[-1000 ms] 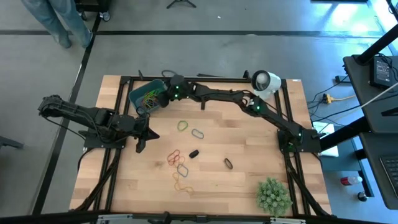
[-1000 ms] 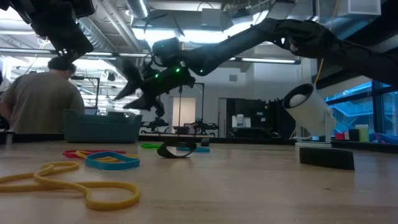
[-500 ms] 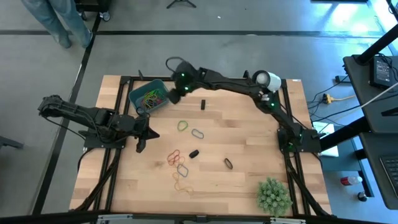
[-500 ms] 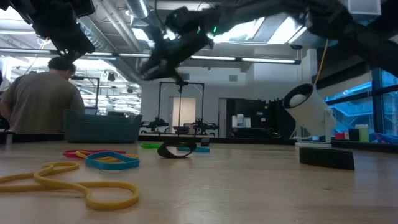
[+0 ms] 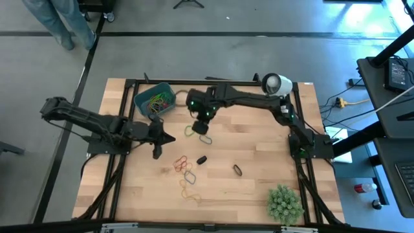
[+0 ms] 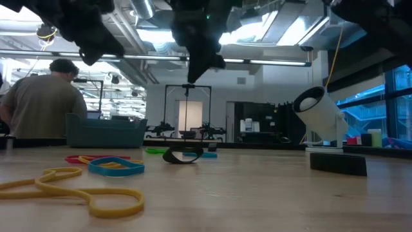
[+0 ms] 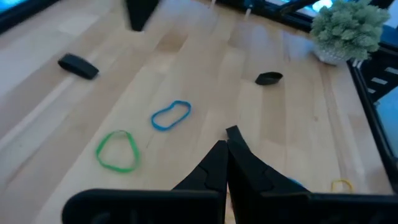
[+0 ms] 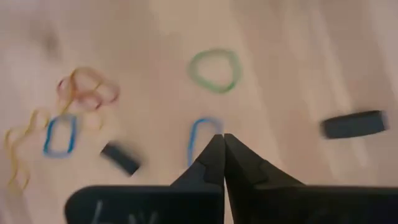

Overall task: Pick and place rubber bands into bin
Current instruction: Put the green rubber band into the bin

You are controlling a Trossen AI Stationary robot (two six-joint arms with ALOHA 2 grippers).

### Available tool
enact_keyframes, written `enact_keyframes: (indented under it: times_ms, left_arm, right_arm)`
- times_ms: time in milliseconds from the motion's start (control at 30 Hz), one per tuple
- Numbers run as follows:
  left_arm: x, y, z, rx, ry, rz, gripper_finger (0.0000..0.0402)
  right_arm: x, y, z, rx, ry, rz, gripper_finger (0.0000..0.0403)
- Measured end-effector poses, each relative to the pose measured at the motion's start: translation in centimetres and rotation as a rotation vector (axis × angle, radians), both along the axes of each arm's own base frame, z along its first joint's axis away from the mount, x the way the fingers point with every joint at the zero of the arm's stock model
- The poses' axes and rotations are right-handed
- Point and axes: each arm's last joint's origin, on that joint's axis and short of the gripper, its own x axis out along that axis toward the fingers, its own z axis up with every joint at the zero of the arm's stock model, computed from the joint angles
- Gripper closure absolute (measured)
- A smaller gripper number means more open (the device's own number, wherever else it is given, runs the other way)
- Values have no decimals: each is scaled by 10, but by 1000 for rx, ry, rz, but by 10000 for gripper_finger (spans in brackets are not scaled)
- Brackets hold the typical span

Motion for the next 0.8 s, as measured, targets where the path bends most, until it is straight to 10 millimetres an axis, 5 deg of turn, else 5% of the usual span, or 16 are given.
enact_keyframes:
  times_ms: [333, 500, 633, 800]
  left_arm:
    - [26, -6, -8, -66, -20, 51, 400]
    - [39, -8, 1, -64, -25, 54, 400]
    - [48, -11, 5, -60, -19, 53, 400]
    - [60, -13, 3, -46, 37, 54, 400]
  right_arm:
    - [-6, 66, -1, -81, 109, 145, 400]
    - [-12, 101, -24, -90, 110, 204, 401]
    - [-41, 117, -38, -75, 32, 181, 401]
    - [-102, 120, -59, -23, -26, 78, 401]
